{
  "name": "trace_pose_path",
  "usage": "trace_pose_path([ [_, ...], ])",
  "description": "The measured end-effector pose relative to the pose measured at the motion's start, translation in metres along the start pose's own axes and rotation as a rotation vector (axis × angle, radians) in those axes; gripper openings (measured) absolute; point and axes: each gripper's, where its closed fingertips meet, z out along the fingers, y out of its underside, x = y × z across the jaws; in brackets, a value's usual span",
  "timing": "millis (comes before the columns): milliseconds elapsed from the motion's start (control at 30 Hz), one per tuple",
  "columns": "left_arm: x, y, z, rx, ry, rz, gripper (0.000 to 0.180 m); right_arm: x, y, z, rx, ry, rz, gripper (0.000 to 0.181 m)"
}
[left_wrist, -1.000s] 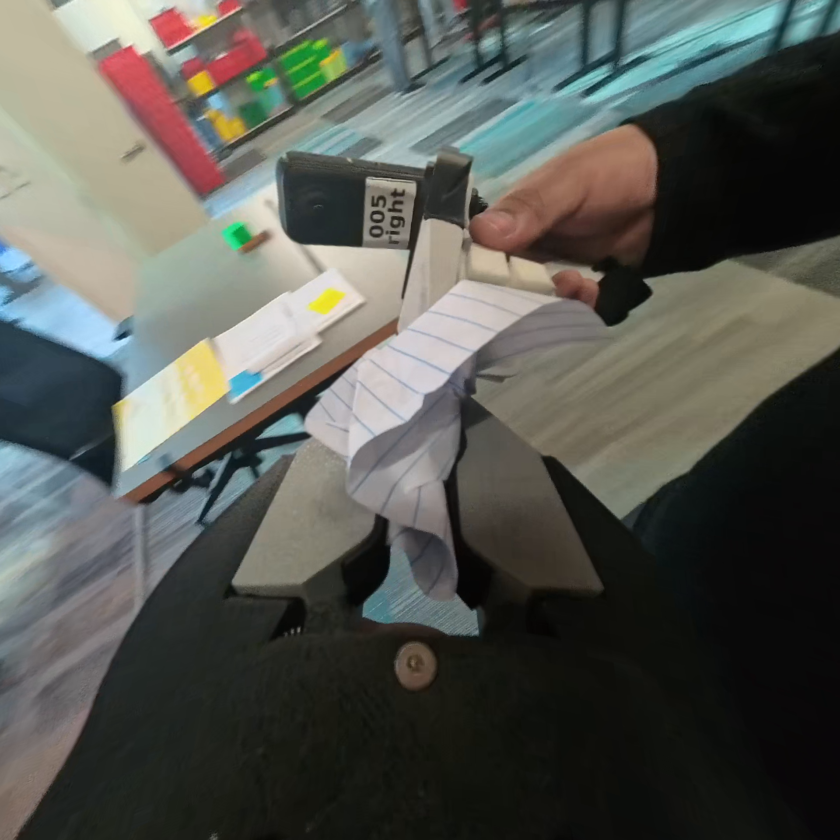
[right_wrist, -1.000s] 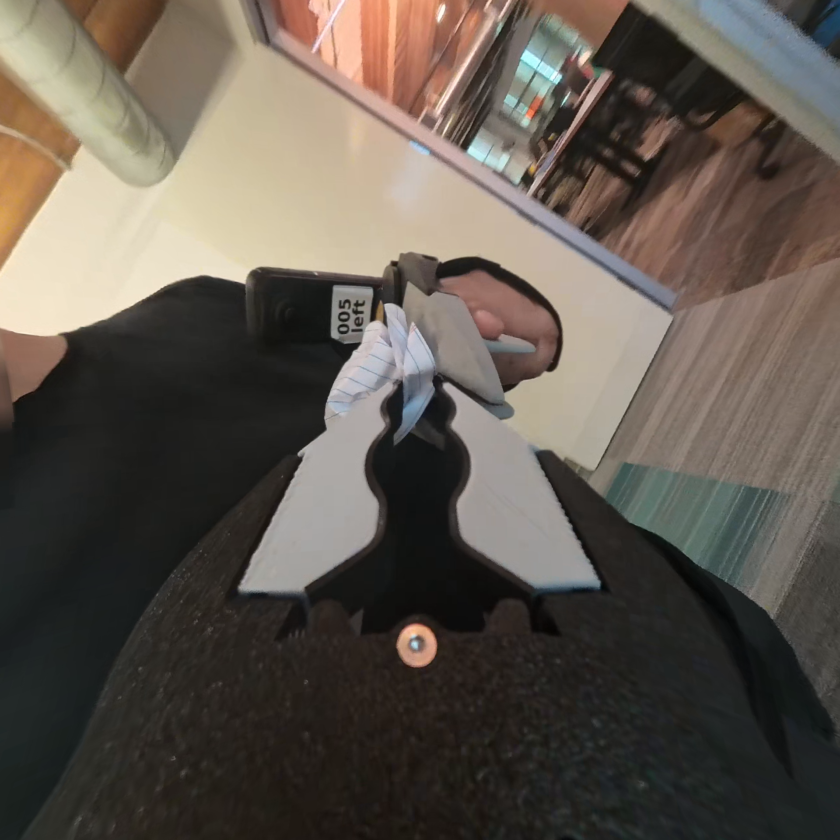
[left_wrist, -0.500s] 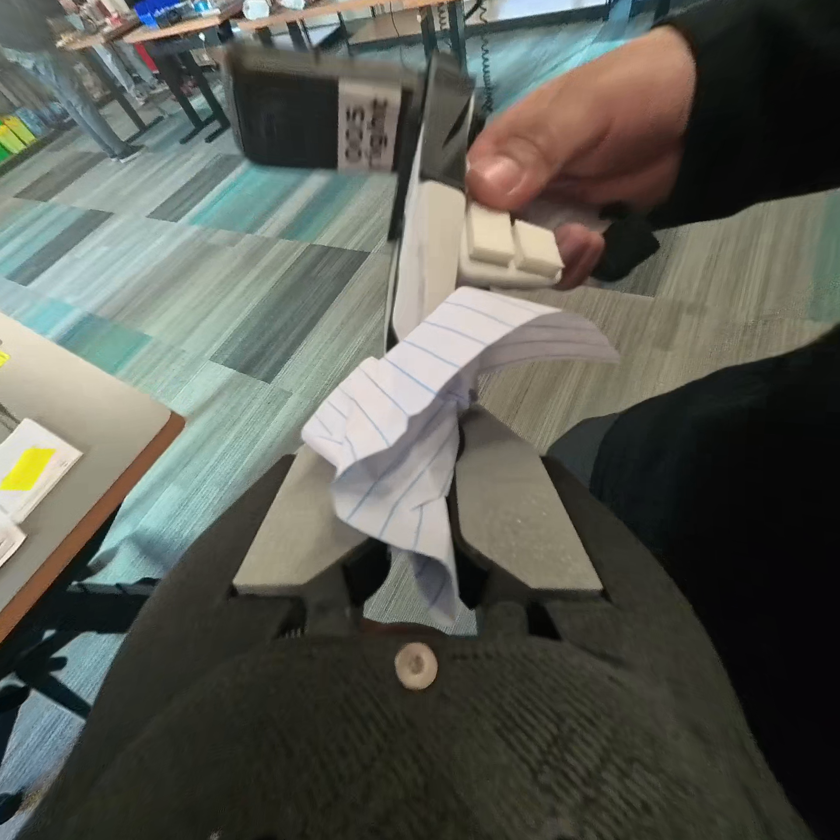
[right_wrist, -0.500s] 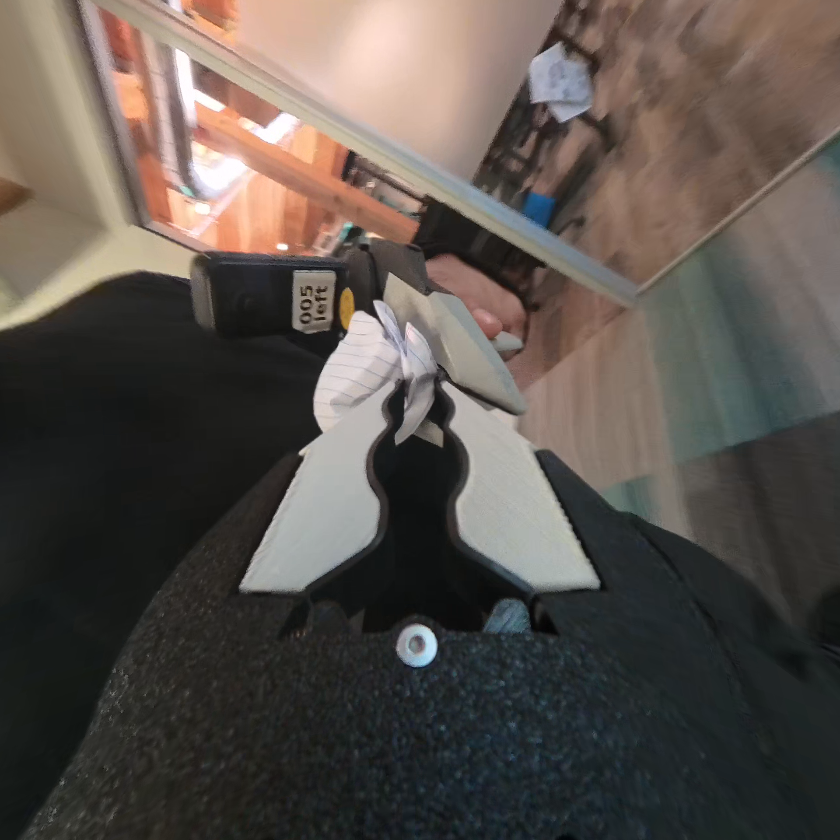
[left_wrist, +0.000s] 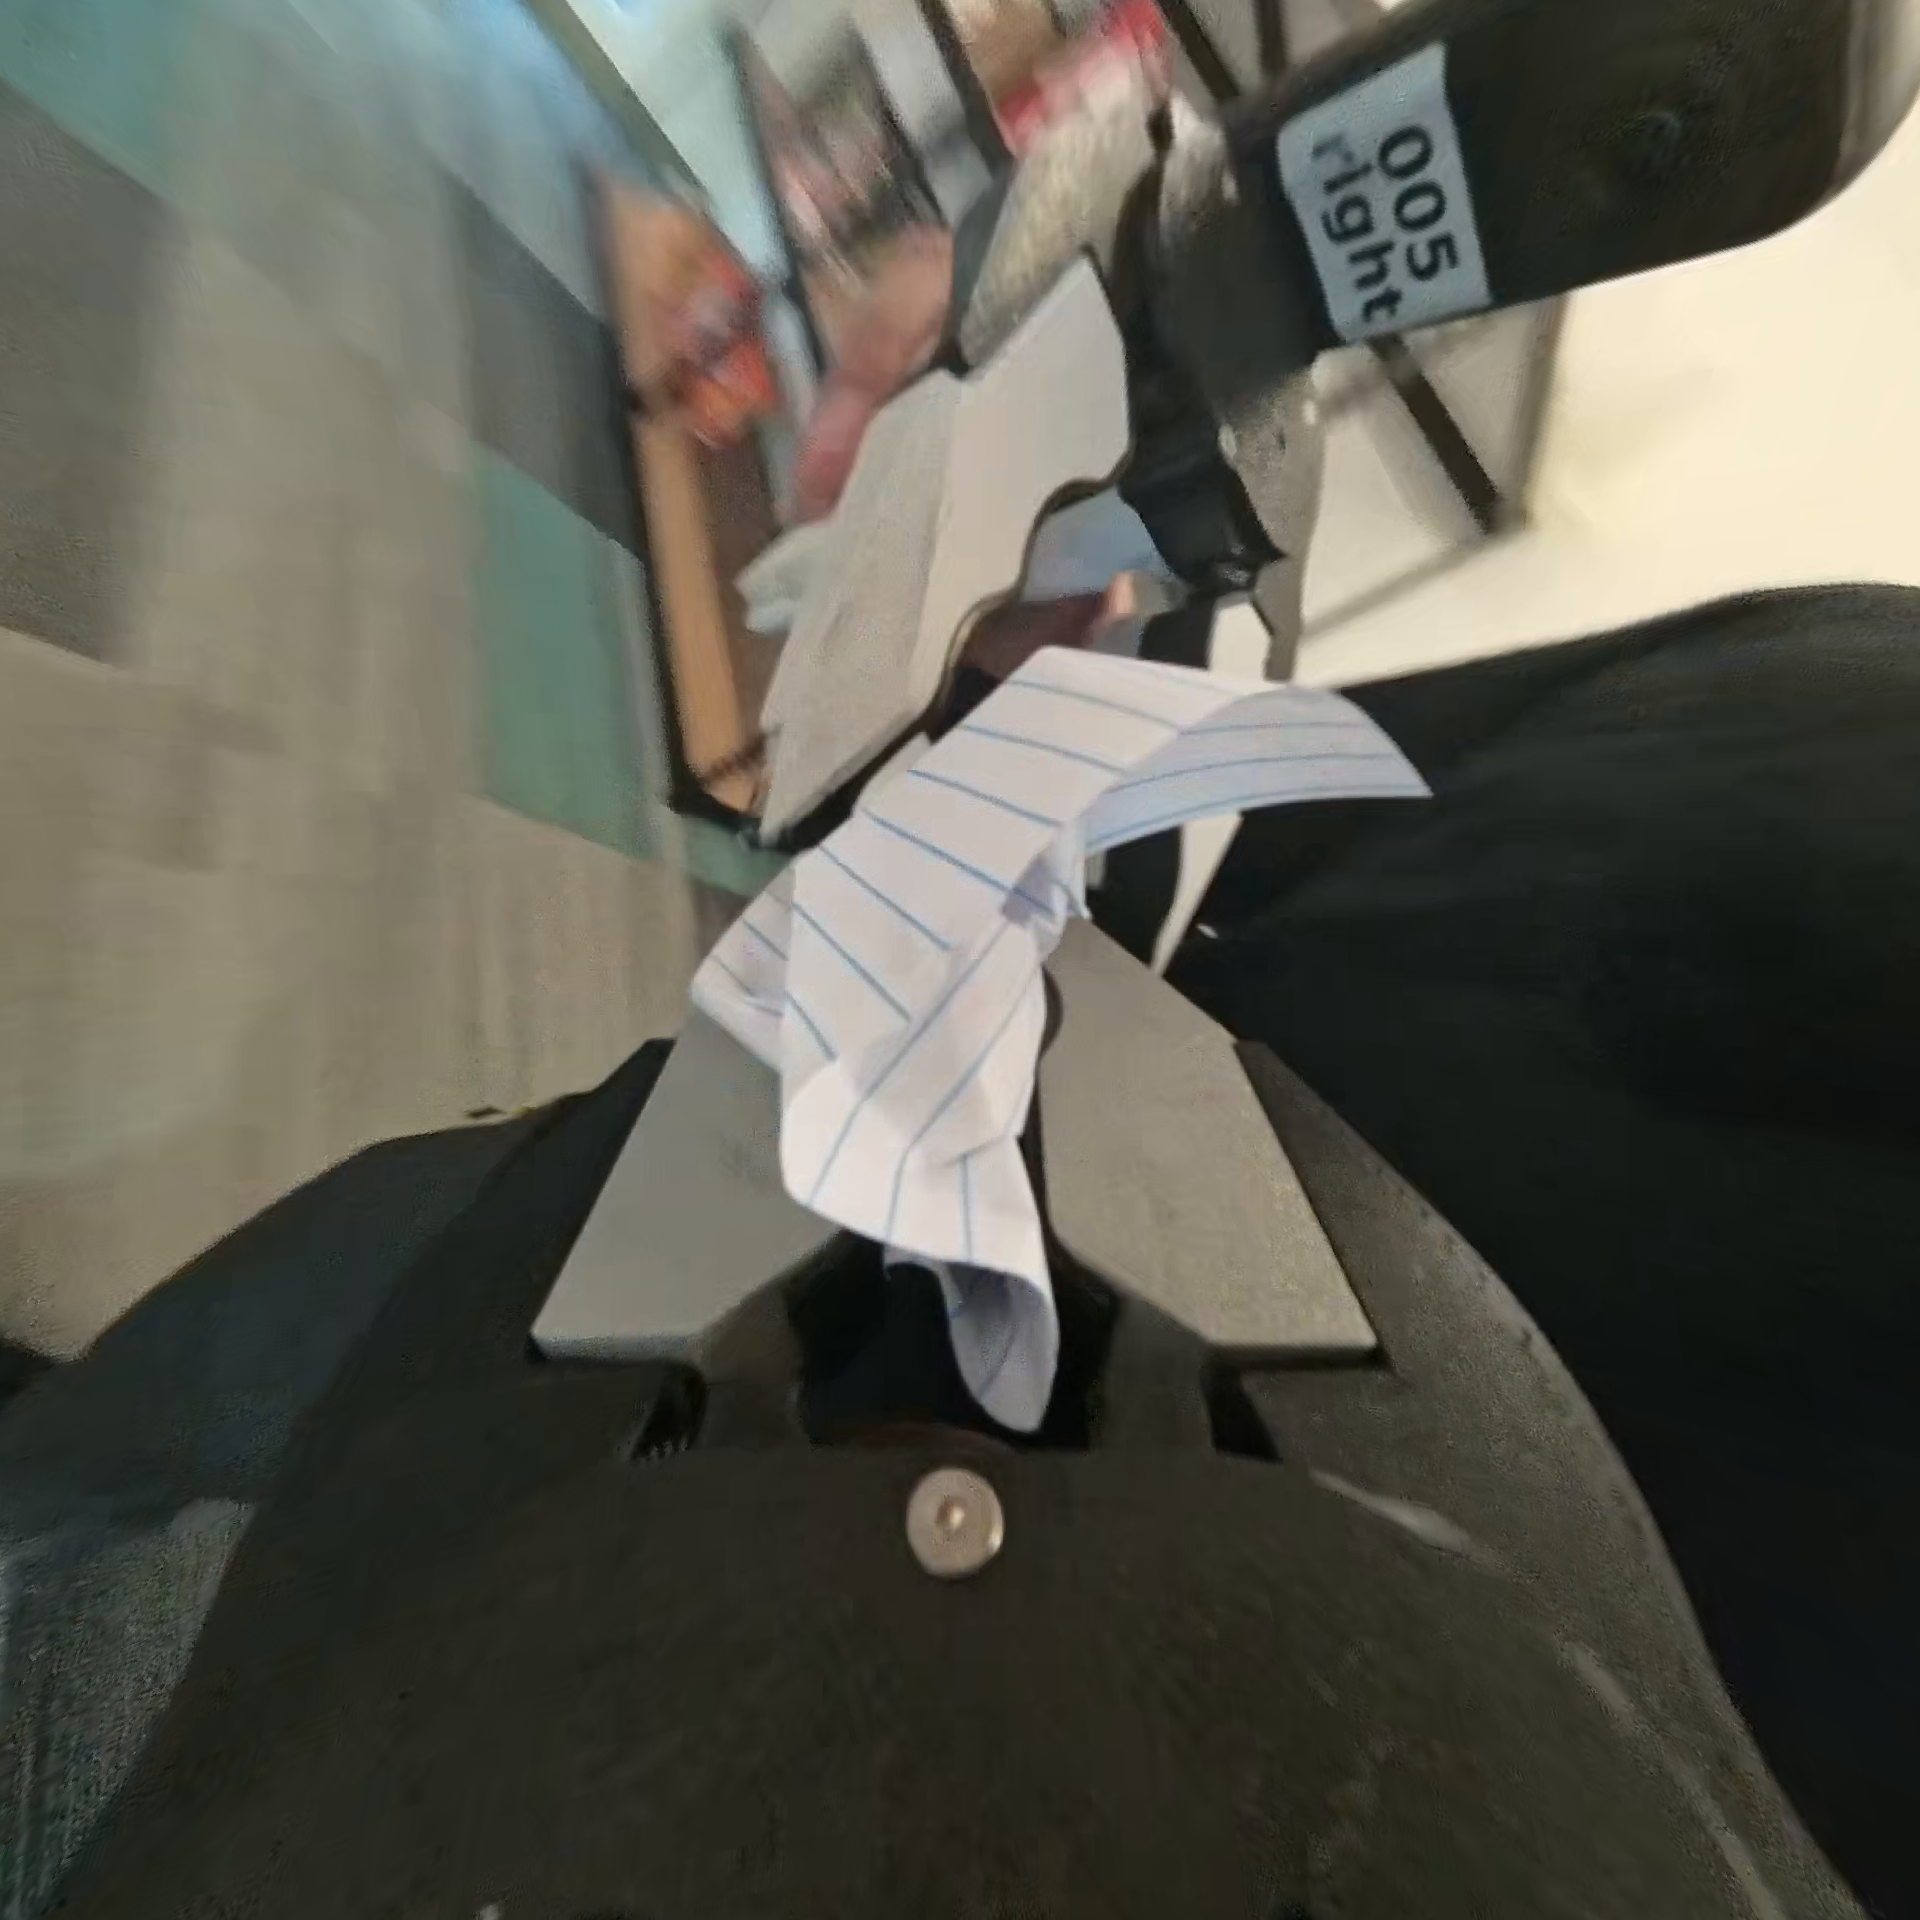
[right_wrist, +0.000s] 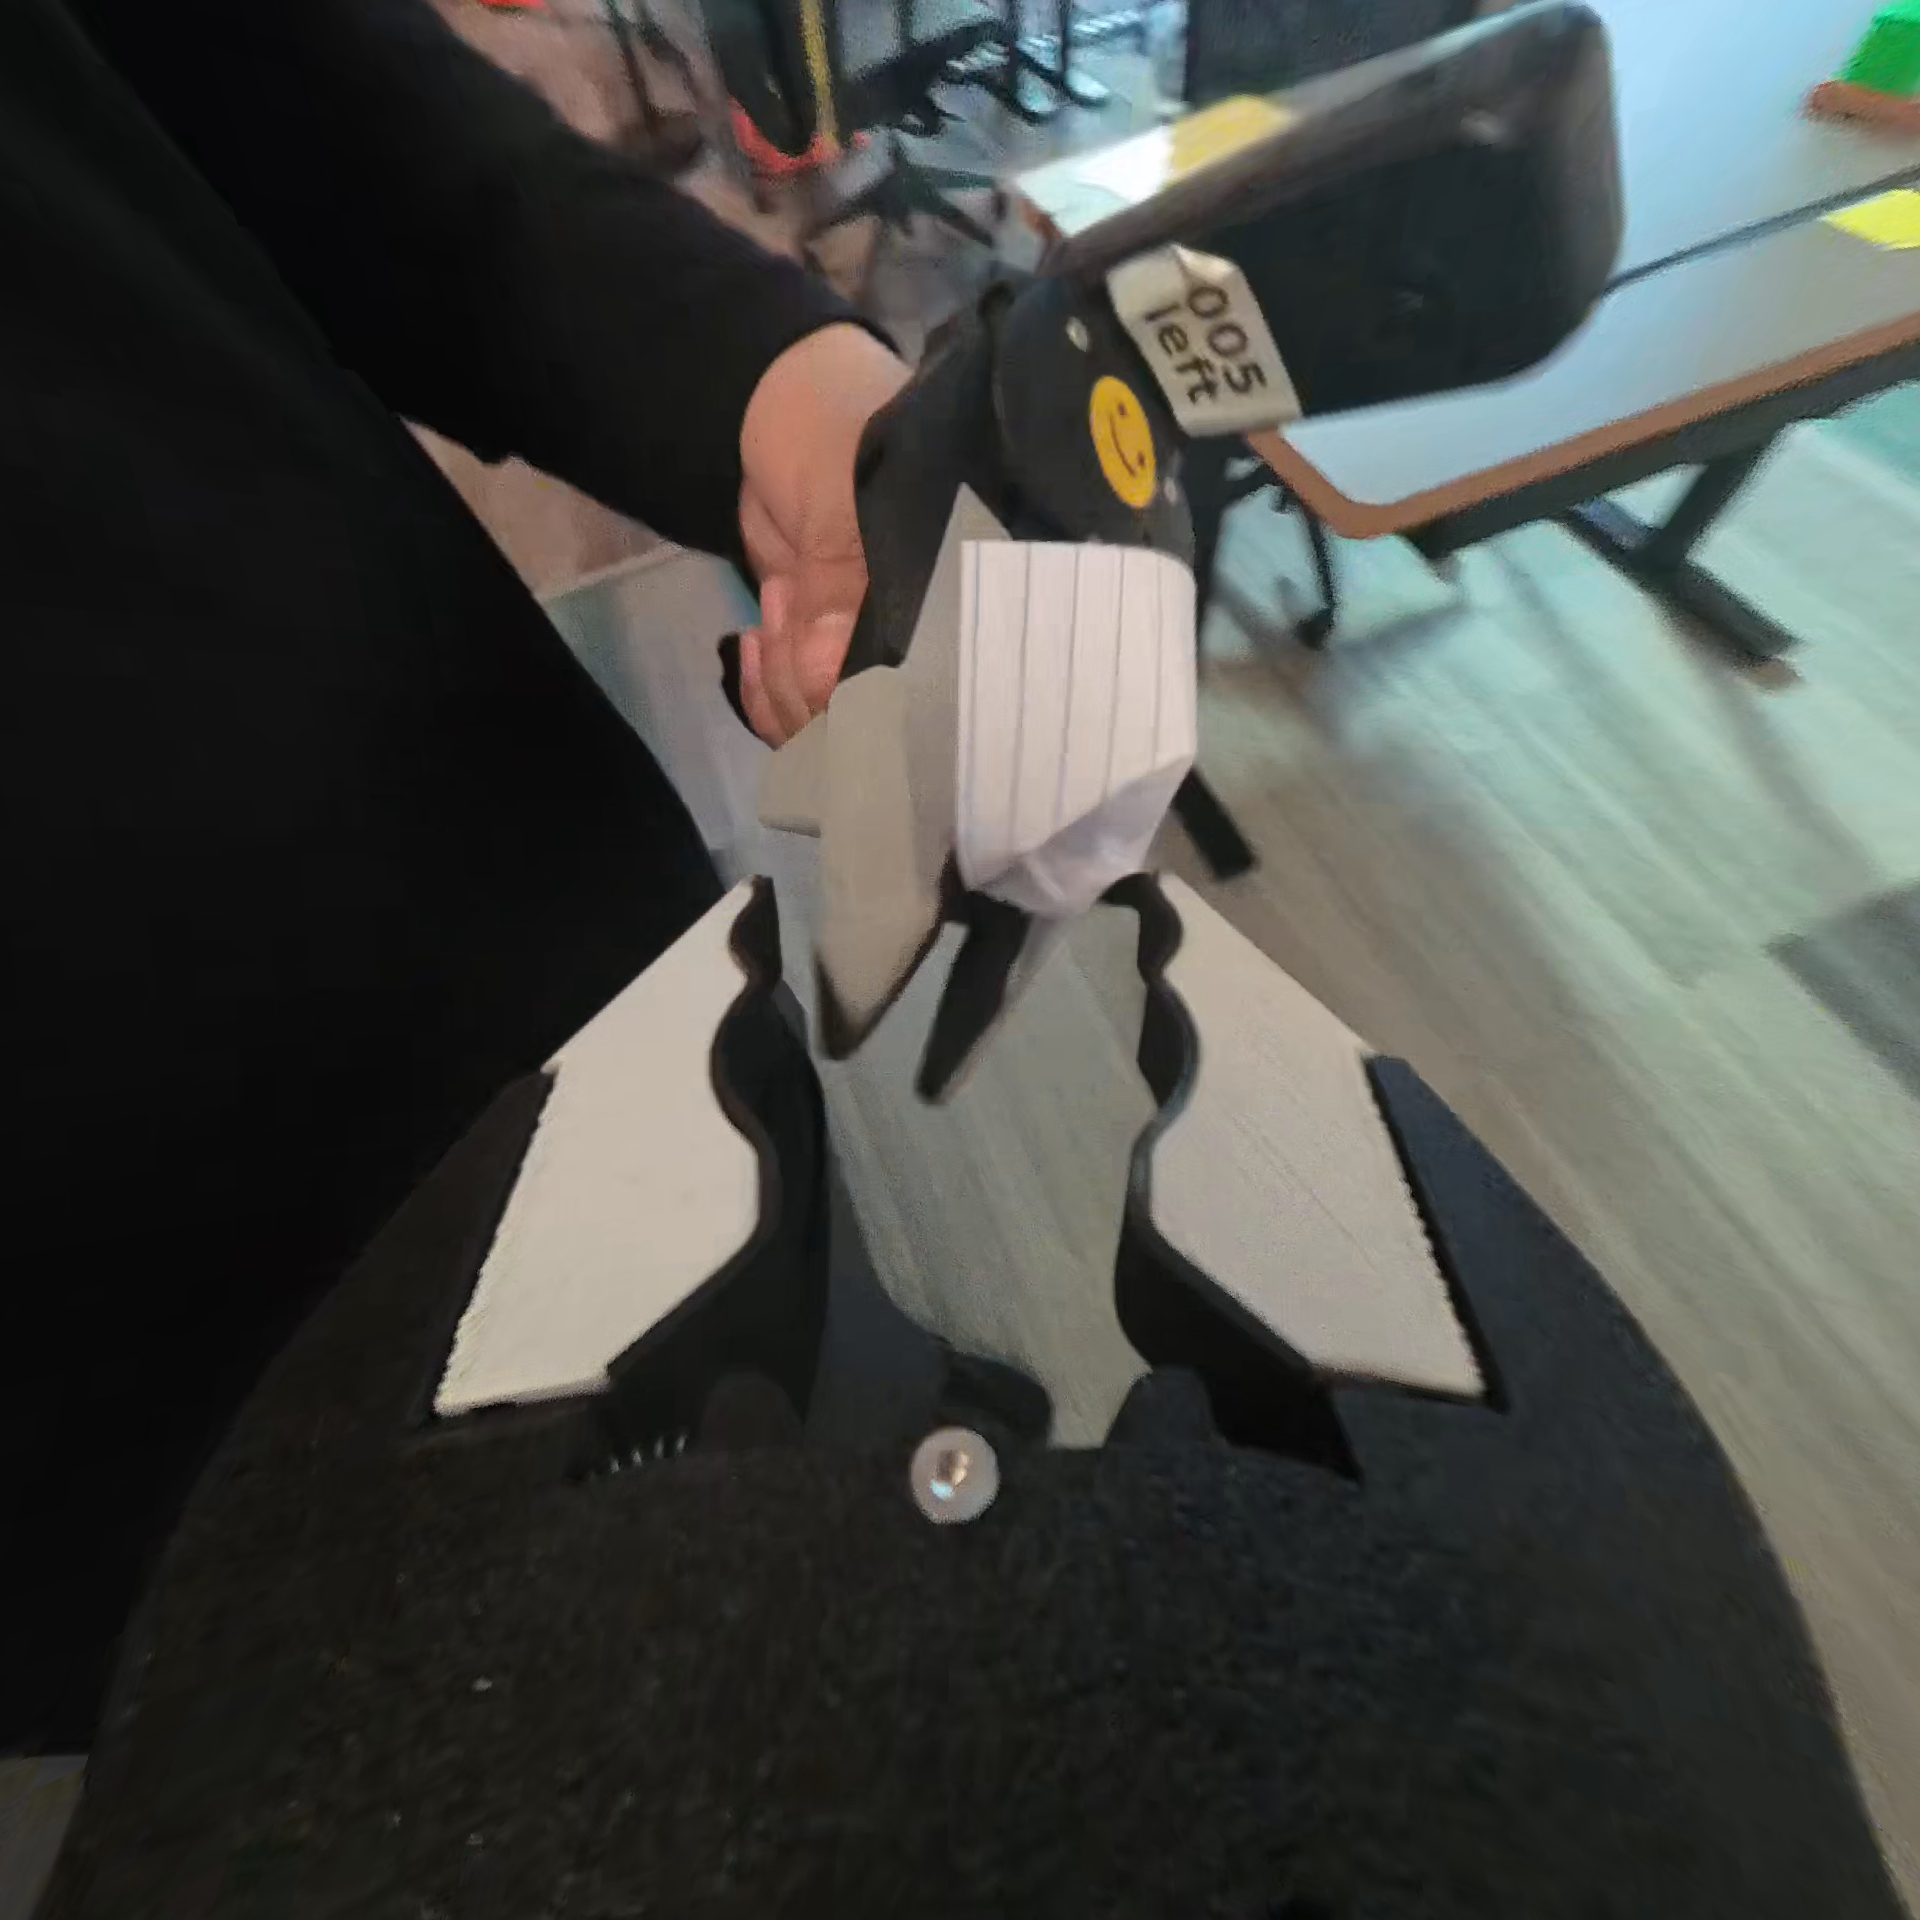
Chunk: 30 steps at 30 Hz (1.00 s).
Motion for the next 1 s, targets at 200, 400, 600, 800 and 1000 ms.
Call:
trace_pose_path([
  [200,-0.005,-0.058,0.050,-0.229,0.218,-0.024,0.018,0.047,0.011,-0.081,-0.020,0.205,-0.045,0.072],
  [400,-0.030,-0.105,0.063,-0.363,0.421,-0.088,0.018,0.103,0.025,-0.118,-0.040,0.453,-0.011,0.076],
  [600,-0.081,-0.172,0.036,-0.353,0.504,-0.112,0.020,0.182,0.032,-0.125,-0.226,0.603,-0.028,0.052],
  [800,-0.128,-0.256,-0.043,-0.277,0.524,-0.110,0.023,0.299,-0.011,-0.099,-0.250,0.723,0.022,0.036],
  [1000,-0.179,-0.337,-0.118,-0.165,0.470,-0.070,0.028,0.399,-0.050,-0.068,-0.184,0.733,0.028,0.026],
])
